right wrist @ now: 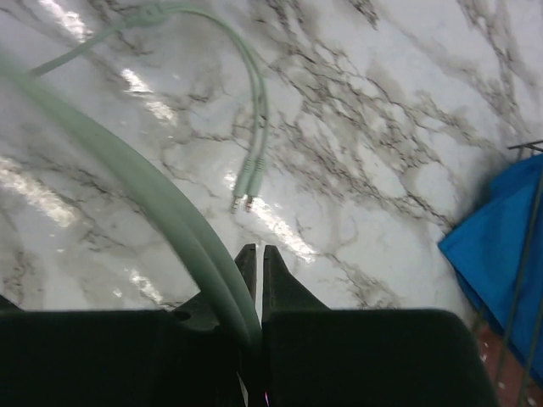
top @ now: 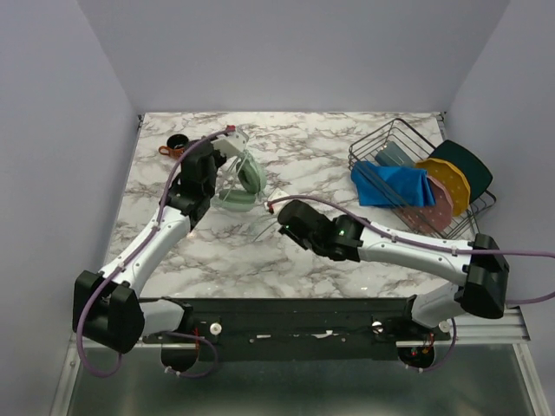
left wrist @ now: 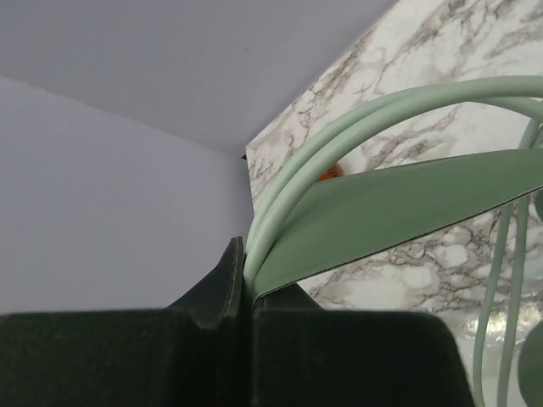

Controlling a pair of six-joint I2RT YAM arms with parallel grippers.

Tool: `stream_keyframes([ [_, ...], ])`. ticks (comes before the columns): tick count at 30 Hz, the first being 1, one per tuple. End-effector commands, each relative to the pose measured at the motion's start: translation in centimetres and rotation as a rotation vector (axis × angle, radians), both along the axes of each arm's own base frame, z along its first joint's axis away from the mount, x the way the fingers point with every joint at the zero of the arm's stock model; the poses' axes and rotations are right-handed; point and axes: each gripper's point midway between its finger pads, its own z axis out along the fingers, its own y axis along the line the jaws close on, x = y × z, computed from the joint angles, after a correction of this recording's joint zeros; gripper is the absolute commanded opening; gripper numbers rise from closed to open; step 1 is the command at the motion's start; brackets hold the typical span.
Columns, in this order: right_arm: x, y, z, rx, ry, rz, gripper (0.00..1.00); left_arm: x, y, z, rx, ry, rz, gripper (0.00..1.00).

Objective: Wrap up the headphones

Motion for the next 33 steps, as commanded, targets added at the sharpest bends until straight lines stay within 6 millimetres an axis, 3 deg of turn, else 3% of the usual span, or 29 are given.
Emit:
stream_keyframes([
  [1, 3.1, -4.5, 4.5, -0.034, -0.096, -0.091, 0.01, -2.2, -1.9, 4.0, 0.167, -0.156, -0.143, 0.00],
  [5, 5.7, -5.4, 5.5, -0.050, -0.141, -0.082, 0.00, -3.6, -4.1, 1.4, 0.128, -0.029, -0.251, 0.00],
  [6, 6.4, -5.4, 5.6, -0.066, -0.151, -0.077, 0.01, -4.3, -4.2, -0.4, 0.126, 0.052, -0.272, 0.00],
  [12, 11.6, -7.0, 7.7, -0.074, -0.201, -0.129, 0.01, -7.2, -6.4, -2.8, 0.114, 0.207, -0.379, 0.00],
  [16, 15.1, -8.3, 9.2, -0.116, -0.263, -0.191, 0.01, -8.6, -7.2, -2.5, 0.077, 0.249, -0.407, 0.00],
  [21, 18.1, -9.8, 8.7, -0.263, -0.311, -0.243, 0.01, -8.6, -6.3, -1.1, 0.100, 0.215, -0.361, 0.00],
  [22, 18.3, -10.4, 8.8, -0.289, -0.318, -0.263, 0.01, -8.4, -5.9, -1.1, 0.125, 0.200, -0.342, 0.00],
  [23, 18.3, -10.5, 8.6, -0.298, -0.318, -0.264, 0.01, -7.9, -4.3, -0.5, 0.169, 0.166, -0.253, 0.00],
  [24, 18.2, -10.5, 8.5, -0.288, -0.313, -0.266, 0.01, -7.0, -4.0, 0.7, 0.178, 0.093, -0.209, 0.00],
  [26, 17.3, -9.6, 8.1, -0.223, -0.275, -0.219, 0.01, -6.5, -2.0, 1.1, 0.288, 0.043, -0.108, 0.00],
  [27, 16.6, -9.5, 8.7, -0.172, -0.268, -0.211, 0.01, -6.0, -2.0, 1.9, 0.297, -0.002, -0.091, 0.00],
  [28, 15.7, -9.0, 7.8, -0.149, -0.227, -0.173, 0.01, -5.9, -1.8, 2.2, 0.312, -0.015, -0.082, 0.00],
  [33, 12.2, -8.8, 7.7, -0.024, -0.118, -0.133, 0.01, -4.7, -1.2, 5.7, 0.303, -0.140, 0.024, 0.00],
])
